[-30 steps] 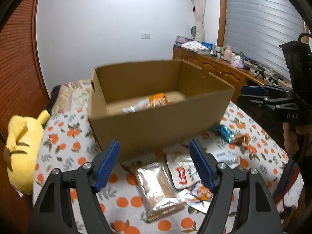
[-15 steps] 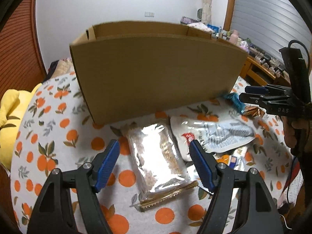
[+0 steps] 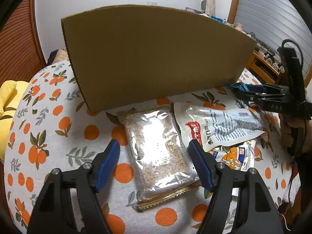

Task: Organize snacks
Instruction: 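Grasp the blue-wrapped bar with the right gripper while the left grasps the clear shredded-snack packet, then lift both held snacks and carry them over the cardboard box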

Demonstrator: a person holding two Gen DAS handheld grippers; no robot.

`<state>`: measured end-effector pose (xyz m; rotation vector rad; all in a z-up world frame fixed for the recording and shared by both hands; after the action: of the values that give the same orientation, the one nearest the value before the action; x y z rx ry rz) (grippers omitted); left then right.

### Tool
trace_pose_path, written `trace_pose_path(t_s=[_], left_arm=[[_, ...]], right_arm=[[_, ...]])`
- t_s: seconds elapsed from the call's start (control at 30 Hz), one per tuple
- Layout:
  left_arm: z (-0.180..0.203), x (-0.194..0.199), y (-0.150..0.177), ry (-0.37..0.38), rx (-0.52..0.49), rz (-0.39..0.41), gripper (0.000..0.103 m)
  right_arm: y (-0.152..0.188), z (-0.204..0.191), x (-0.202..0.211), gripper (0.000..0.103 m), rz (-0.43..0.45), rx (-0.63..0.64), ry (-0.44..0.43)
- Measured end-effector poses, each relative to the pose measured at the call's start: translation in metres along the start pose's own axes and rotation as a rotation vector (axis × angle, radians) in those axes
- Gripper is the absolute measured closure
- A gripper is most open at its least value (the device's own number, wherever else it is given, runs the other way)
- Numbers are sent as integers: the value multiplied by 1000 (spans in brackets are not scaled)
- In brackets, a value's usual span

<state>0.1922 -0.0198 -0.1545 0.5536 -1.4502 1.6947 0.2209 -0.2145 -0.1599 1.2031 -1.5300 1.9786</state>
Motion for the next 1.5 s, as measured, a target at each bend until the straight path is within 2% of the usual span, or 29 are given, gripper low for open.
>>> trace_pose_path(t_s=[0.27,0.37,0.4,0.5,0.6,0.77,0.93,1.13,1.5], left_arm=[[5,-6,1,-66,-53,-3,28],[3,-3,-1,-44,-33,5,41],[1,-2,-2,-38,-24,11,51],[-2,1,-2,-35,-18,14,57],[-2,4,2,-35,-26,15,58],[-3,11,9,-34,-35,25,58],[-2,25,10,-12,-27,49,58],[4,39,8,1,-41,81,58],[20,63,2,29,-64,134,58]], right_arm=[[0,-1,-2,43,-9,19,17],[0,-2,-2,45,-12,25,28],[0,-2,-1,46,-11,22,29],[1,1,-1,51,-8,10,29],[1,2,0,55,-8,10,33],[0,2,1,74,-2,13,29],[0,2,2,82,-1,20,24],[1,-7,14,82,21,29,7],[-8,-35,63,82,148,40,-30]])
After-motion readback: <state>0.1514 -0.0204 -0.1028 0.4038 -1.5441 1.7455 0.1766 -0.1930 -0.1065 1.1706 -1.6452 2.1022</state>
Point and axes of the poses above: each gripper's, at about its wrist camera, not at the fingertips, and x roughly against the way its jaws point, z to its right, y to its underside, the point moved 8 cm from there along -x, roughly the way its jaws point, and after that the axes turned 12 degrees about x, right-handed, at the moved point
